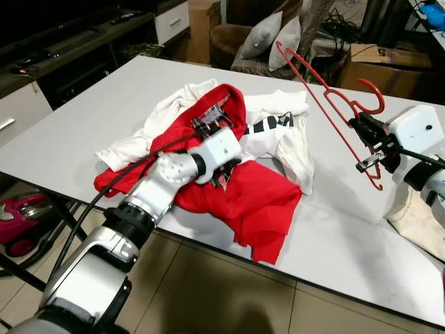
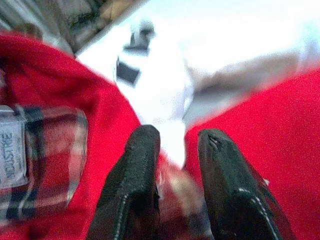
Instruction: Hang hanger
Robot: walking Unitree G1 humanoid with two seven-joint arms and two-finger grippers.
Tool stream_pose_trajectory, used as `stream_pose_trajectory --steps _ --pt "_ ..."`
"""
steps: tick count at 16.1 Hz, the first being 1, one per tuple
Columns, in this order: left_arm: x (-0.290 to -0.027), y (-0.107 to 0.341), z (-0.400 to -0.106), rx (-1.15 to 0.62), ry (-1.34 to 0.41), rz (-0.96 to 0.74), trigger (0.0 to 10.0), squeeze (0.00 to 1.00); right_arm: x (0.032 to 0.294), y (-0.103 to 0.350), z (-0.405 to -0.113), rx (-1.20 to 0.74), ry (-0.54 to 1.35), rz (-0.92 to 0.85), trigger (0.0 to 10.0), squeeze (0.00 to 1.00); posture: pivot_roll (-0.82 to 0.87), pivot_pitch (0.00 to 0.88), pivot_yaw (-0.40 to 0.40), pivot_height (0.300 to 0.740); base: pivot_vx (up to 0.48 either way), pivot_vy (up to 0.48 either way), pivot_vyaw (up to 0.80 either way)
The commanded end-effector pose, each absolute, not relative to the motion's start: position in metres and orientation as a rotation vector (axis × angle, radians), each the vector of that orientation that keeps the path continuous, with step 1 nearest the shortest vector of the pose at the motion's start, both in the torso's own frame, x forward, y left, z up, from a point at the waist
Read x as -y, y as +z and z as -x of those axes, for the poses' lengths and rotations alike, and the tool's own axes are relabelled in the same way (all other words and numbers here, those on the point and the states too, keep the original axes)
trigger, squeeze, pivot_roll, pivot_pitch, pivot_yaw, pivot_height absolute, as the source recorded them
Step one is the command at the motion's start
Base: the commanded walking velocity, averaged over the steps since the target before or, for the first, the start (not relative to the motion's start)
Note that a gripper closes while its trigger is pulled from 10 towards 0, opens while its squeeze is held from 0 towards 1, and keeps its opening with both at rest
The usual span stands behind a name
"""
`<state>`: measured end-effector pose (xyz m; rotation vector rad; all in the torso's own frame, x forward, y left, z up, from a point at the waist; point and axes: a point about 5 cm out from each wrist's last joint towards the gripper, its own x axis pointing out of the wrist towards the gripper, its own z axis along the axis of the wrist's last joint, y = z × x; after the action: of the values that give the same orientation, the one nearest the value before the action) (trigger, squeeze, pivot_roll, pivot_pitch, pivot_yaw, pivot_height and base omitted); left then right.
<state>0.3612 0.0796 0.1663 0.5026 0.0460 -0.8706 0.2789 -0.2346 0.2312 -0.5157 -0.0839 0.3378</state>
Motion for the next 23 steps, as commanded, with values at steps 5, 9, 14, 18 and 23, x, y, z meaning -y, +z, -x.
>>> stream_pose_trajectory --steps 5,9,14,18,23 --pt "-0.082 0.222 -0.312 0.125 -1.156 0.006 10.0 1.0 0.244 0.242 -0.267 0.123 0.284 0.381 10.0 0.0 0.04 0.0 0.042 0.74 0.0 0.0 0.0" --pt "-0.09 0.275 -0.318 0.312 -1.087 -0.207 10.0 1.0 0.229 0.248 -0.273 0.134 0.438 0.465 10.0 0.0 0.05 0.0 0.037 0.74 0.0 0.0 0.0" --pt "-0.077 0.318 -0.314 0.524 -1.059 -0.451 10.0 0.02 0.192 0.253 -0.279 0.185 0.655 0.629 10.0 0.0 0.06 0.0 0.029 0.74 0.0 0.0 0.0" --pt "-0.071 0.298 -0.317 0.438 -1.148 -0.687 10.0 0.0 0.177 0.265 -0.282 0.253 0.759 0.694 10.0 0.0 0.06 0.0 0.025 0.74 0.0 0.0 0.0" --pt "-0.067 0.286 -0.332 0.397 -1.145 -0.725 10.0 0.0 0.157 0.276 -0.284 0.342 0.851 0.908 10.0 0.0 0.06 0.0 0.035 0.74 0.0 0.0 0.0"
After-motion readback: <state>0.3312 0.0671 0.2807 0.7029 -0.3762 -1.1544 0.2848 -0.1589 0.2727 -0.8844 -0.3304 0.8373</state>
